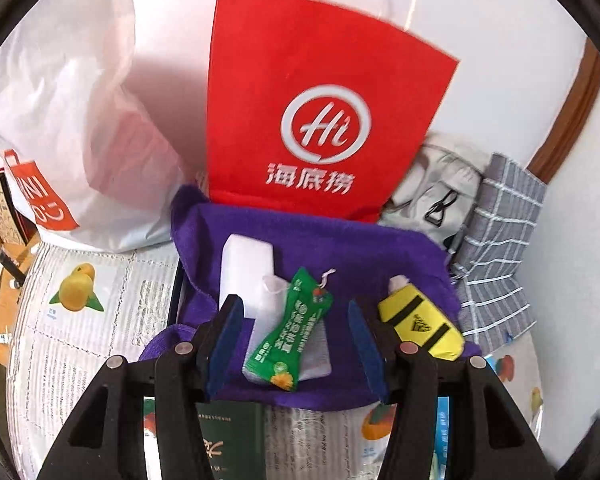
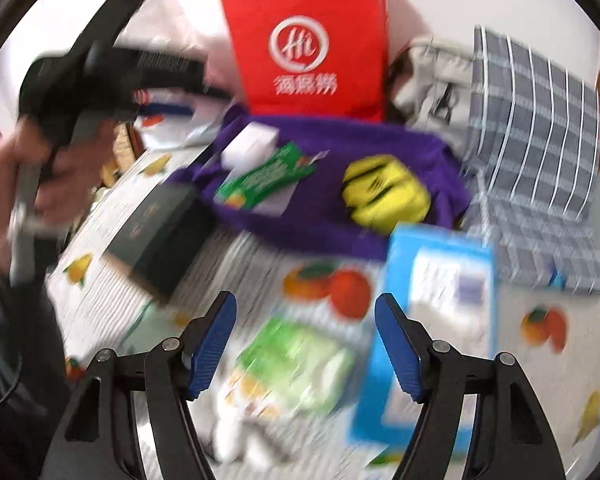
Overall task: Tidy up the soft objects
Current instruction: 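Grasp the green-wrapped tissue pack with the right gripper while the left gripper moves toward the white gloves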
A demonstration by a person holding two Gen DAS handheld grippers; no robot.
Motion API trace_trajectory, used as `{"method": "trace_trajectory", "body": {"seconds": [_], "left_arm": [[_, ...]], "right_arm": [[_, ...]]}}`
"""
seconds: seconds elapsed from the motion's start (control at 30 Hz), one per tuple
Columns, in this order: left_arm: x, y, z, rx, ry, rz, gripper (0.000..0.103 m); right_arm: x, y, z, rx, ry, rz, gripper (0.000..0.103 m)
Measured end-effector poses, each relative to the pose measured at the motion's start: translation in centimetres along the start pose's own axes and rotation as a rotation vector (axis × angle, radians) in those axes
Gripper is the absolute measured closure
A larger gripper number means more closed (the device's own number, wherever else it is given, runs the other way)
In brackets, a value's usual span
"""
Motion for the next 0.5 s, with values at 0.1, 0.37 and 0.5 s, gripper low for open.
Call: {"method": "trace_trajectory", "body": {"seconds": [0.1, 0.37, 0.5], "left_arm": [[-0.2, -0.5, -0.9, 0.013, -0.015, 0.012, 0.049], [-0.2, -1.7, -1.9, 0.033, -0.02, 0.045, 0.047], [-0.5, -1.4, -2.9, 0.041, -0.036, 0.031, 0.045]], "right_arm": [[1.8, 1.1, 0.8, 0.016, 0.023, 0.008, 0.031], [4.3, 1.2, 4.6, 0.211, 0.075, -0.078, 0.042], [4.3, 1.5, 4.7, 0.261, 0.05, -0.157, 0.058]]}}
Point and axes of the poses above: each gripper's, at about its wrist camera, not at the fingertips, and z roughly the way its jaws point, y to its left, x to its underside, the point moved 10 cm from there along z, roughly the way its jaws point, and after that the axes turned 5 degrees about -y, right-handed, at the moved point
